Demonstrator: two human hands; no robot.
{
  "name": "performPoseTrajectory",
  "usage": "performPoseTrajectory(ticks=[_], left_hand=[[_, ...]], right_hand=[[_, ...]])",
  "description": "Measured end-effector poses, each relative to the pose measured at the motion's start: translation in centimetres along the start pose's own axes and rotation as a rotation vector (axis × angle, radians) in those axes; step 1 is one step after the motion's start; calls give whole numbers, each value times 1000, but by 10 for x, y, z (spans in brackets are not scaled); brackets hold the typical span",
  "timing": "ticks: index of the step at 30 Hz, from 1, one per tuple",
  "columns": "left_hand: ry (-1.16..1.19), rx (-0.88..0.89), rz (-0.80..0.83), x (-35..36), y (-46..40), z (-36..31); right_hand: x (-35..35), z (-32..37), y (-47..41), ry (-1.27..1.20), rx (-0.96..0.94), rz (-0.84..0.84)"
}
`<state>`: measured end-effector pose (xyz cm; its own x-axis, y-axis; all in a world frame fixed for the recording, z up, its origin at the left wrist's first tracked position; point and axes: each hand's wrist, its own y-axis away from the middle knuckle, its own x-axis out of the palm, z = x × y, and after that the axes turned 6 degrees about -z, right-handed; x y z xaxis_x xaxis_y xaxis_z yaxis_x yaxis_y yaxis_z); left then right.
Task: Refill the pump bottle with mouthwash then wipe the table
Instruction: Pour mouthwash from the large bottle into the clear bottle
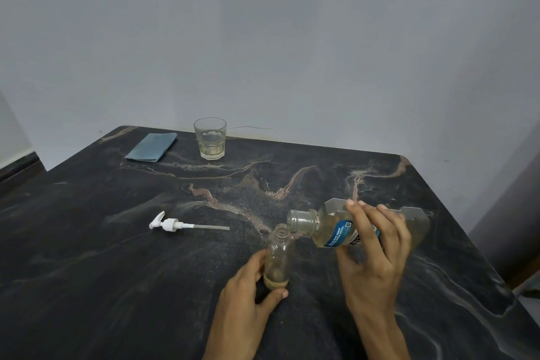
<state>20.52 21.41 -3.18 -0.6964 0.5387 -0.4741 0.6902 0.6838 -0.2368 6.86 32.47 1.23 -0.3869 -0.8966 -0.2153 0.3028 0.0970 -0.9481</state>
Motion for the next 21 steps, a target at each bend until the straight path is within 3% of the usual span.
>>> performPoseTrajectory(ticks=[21], left_hand=[[3,-4,14,-1,0,-1]], right_hand=[[-1,0,0,-19,9,-1]])
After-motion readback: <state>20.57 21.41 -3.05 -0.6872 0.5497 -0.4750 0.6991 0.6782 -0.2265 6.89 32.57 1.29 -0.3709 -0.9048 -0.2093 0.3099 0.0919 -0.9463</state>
